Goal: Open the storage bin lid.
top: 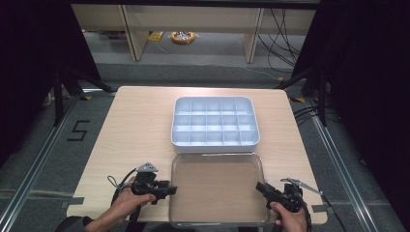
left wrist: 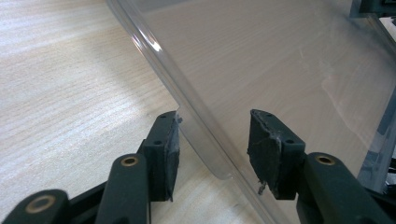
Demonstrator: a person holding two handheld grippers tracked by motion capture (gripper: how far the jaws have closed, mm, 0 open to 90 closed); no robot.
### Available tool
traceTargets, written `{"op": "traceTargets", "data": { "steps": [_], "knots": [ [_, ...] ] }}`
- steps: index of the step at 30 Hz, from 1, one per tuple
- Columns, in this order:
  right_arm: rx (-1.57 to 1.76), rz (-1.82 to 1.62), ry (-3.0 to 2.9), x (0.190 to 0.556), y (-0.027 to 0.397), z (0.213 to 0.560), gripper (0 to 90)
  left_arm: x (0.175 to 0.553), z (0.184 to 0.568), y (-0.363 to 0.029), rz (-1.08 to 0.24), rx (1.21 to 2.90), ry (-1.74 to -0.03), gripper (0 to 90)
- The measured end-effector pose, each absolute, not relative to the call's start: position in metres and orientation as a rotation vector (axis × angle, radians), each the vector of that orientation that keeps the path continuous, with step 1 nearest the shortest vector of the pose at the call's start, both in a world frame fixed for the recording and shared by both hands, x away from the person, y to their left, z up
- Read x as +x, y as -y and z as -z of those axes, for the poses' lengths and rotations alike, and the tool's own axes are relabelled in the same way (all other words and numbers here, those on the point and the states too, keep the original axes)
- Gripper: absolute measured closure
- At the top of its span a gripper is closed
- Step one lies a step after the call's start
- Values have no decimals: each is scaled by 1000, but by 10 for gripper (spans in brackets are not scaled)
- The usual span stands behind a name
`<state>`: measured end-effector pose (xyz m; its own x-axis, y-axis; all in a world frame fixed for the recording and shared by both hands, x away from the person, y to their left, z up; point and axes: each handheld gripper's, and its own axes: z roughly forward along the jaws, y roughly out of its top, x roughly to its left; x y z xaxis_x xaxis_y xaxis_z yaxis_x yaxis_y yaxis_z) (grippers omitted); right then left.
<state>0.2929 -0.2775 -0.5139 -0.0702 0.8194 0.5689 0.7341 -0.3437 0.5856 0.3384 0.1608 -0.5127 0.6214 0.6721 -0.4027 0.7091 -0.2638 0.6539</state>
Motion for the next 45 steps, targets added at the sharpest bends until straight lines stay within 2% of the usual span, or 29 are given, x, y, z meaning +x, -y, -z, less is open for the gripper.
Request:
{"op": "traceTargets", "data": {
  "steps": [7, 13, 15, 17, 22, 24, 28, 34, 37, 40, 45],
  "knots": [
    [2083, -1394, -1758, 294, 274, 514, 537, 339, 514, -161, 26, 1997, -1099, 532],
    [2065, -1361, -1760, 296, 272, 514, 477, 341, 512, -162, 17, 1978, -1106, 511],
    [1948, -1342, -1724, 298, 278, 512, 449, 342, 508, -165, -34, 1948, -1113, 439],
    [1950, -1344, -1700, 297, 281, 509, 446, 342, 505, -167, -68, 1938, -1101, 433],
    [1892, -1368, -1700, 295, 285, 506, 416, 341, 503, -168, -54, 1927, -1124, 387],
    [1970, -1385, -1675, 294, 279, 502, 400, 341, 503, -168, -24, 1906, -1103, 369],
    [1791, -1313, -1694, 294, 280, 499, 372, 340, 501, -168, -29, 1913, -1071, 333],
    [1747, -1285, -1696, 289, 273, 490, 323, 338, 499, -171, -34, 1887, -1051, 289],
    [1655, -1267, -1726, 291, 274, 490, 314, 337, 497, -172, -49, 1873, -1035, 253],
    [1701, -1286, -1691, 287, 267, 486, 306, 336, 495, -173, -53, 1873, -1014, 208],
    [1577, -1295, -1765, 286, 269, 485, 301, 330, 493, -176, -80, 1869, -986, 181]
  ]
}}
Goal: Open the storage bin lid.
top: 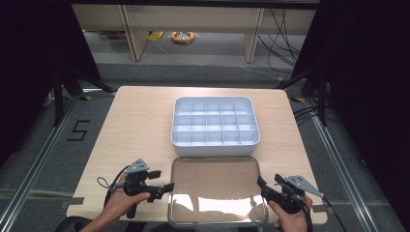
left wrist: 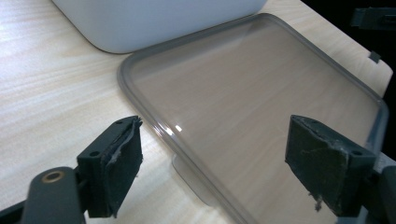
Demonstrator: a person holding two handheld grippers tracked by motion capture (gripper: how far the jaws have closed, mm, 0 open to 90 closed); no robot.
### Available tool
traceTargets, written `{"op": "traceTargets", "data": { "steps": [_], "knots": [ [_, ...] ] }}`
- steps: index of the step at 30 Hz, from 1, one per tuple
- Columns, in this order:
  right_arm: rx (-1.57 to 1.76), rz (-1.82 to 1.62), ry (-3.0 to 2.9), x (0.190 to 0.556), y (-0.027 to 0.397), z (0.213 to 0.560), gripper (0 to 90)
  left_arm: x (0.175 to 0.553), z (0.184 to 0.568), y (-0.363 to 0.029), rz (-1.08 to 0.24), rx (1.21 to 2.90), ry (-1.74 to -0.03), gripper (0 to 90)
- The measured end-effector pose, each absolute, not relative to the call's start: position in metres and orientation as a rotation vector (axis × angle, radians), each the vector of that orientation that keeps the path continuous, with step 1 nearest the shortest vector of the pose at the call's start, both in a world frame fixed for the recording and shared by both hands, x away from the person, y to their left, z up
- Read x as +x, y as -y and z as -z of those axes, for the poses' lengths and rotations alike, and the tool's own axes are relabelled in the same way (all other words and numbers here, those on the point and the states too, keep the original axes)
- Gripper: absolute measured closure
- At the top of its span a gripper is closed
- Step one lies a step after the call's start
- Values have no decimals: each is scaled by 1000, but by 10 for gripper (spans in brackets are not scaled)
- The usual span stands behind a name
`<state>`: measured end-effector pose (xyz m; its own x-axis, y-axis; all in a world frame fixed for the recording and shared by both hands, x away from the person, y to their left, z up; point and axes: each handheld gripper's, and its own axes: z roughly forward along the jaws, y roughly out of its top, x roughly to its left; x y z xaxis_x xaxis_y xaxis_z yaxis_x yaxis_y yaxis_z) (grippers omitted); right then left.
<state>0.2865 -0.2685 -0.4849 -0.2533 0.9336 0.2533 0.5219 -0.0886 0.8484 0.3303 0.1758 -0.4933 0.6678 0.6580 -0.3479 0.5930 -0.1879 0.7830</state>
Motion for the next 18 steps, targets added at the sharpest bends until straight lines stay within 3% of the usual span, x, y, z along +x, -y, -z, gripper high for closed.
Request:
{"op": "traceTargets", "data": {
  "steps": [18],
  "knots": [
    [1552, -1260, -1804, 257, 256, 483, 248, 304, 493, -190, -64, 1858, -995, 165]
  ]
}}
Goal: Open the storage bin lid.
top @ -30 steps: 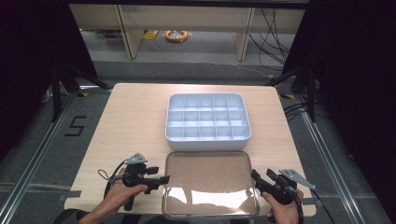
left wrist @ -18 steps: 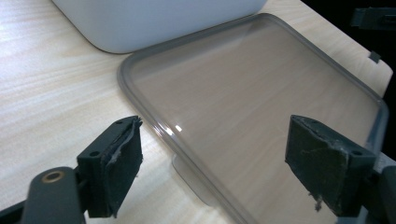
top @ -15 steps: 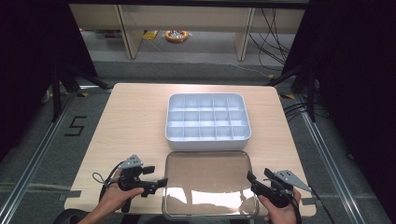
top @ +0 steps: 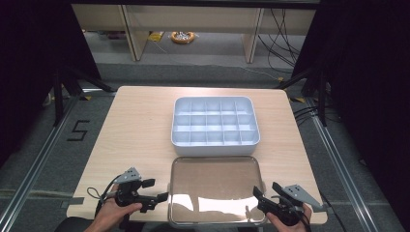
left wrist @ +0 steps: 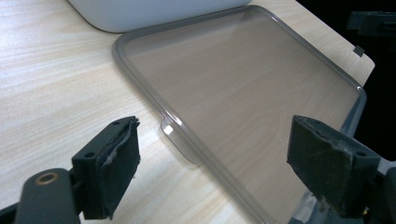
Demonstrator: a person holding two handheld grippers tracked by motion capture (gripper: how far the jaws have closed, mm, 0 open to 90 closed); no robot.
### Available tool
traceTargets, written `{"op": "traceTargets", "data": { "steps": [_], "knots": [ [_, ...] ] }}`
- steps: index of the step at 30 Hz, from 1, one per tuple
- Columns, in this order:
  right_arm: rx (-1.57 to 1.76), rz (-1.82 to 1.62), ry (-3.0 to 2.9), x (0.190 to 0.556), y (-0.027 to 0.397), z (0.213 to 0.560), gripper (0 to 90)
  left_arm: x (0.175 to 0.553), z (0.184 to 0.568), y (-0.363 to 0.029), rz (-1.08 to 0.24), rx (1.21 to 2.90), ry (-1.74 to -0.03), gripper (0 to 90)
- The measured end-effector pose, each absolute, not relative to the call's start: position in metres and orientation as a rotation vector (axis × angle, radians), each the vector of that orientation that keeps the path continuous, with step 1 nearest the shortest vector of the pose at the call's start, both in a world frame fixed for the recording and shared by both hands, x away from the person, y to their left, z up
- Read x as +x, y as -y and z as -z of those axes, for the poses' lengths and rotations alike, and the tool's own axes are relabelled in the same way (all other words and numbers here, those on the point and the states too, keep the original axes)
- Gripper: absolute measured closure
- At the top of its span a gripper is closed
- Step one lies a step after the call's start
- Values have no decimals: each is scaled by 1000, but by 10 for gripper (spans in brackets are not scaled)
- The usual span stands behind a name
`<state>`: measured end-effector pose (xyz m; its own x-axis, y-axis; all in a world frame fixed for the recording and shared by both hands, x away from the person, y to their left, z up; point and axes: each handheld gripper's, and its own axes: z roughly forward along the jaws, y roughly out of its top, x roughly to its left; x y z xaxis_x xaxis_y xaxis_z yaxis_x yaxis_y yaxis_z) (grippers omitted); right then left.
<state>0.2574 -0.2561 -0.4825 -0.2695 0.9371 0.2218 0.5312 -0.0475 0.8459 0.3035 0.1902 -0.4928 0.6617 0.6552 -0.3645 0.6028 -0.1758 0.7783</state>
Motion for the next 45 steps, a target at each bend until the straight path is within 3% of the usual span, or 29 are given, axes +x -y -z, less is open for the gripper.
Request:
{"op": "traceTargets", "data": {
  "steps": [9, 25, 45],
  "knots": [
    [1553, -1276, -1849, 246, 254, 486, 247, 297, 495, -192, -44, 1858, -935, 174],
    [1647, -1284, -1852, 230, 251, 488, 242, 285, 497, -194, -60, 1869, -973, 181],
    [1673, -1293, -1862, 231, 259, 492, 244, 284, 499, -193, -43, 1881, -979, 187]
  ]
}}
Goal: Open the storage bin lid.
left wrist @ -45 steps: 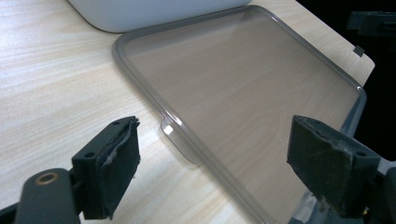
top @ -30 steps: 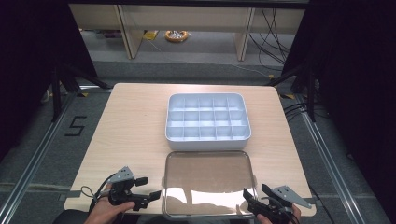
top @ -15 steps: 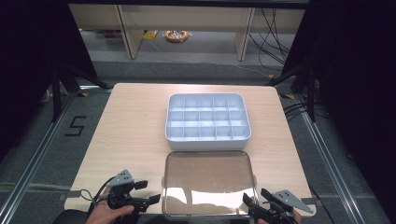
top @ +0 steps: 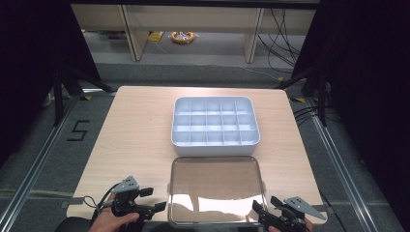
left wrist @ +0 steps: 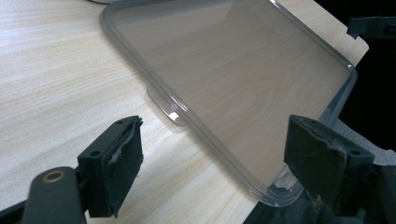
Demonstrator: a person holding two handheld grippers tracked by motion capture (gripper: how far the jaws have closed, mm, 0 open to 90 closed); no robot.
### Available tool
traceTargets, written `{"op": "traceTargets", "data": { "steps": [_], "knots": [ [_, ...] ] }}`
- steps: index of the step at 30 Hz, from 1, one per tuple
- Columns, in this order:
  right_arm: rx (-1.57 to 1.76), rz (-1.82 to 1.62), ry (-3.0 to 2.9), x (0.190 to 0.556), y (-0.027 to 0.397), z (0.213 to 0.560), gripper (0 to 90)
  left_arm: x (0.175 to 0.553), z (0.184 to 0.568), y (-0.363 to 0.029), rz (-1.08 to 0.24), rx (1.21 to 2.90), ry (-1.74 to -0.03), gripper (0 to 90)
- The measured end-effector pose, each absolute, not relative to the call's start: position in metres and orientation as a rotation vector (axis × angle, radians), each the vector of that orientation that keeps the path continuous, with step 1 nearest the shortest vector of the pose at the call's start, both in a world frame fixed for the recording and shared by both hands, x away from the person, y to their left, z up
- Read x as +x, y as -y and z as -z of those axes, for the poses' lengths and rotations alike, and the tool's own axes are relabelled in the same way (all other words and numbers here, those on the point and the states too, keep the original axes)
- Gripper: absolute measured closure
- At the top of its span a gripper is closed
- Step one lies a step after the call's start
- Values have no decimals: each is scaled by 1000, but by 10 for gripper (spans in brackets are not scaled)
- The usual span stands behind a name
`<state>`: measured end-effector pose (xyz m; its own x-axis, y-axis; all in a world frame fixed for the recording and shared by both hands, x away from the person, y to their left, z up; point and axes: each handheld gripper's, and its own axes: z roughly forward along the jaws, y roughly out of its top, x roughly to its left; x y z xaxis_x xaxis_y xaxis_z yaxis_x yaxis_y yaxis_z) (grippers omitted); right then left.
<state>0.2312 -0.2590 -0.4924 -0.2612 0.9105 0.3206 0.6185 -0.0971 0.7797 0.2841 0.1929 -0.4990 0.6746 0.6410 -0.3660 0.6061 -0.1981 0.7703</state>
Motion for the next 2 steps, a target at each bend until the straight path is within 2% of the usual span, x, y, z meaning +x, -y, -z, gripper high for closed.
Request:
{"op": "traceTargets", "data": {
  "steps": [2],
  "knots": [
    [1672, -1299, -1863, 231, 259, 493, 244, 284, 499, -193, -43, 1881, -979, 187]
  ]
}}
